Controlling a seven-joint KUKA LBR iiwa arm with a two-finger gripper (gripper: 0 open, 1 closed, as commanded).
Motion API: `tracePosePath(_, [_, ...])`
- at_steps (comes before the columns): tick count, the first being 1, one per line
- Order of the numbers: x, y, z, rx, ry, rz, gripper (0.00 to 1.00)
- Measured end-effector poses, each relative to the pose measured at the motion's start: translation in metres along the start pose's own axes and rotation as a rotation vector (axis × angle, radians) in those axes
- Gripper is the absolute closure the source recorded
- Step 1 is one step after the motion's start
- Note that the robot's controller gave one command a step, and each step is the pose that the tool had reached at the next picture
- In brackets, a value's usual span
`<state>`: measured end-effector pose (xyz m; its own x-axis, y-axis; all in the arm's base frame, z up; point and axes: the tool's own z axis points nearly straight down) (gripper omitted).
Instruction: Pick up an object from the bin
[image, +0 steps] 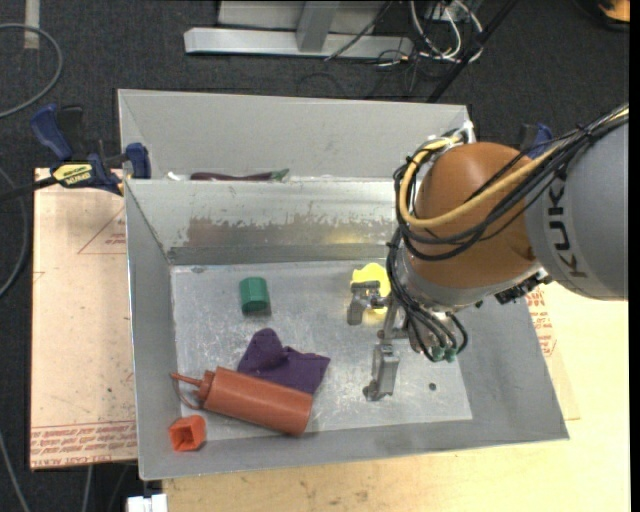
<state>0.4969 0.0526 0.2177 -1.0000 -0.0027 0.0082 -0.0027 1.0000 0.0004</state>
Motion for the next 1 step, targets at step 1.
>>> tracePosePath(1, [-0.0015, -0.0003, -0.0042, -0.001, -0.008, 0.002, 0.00])
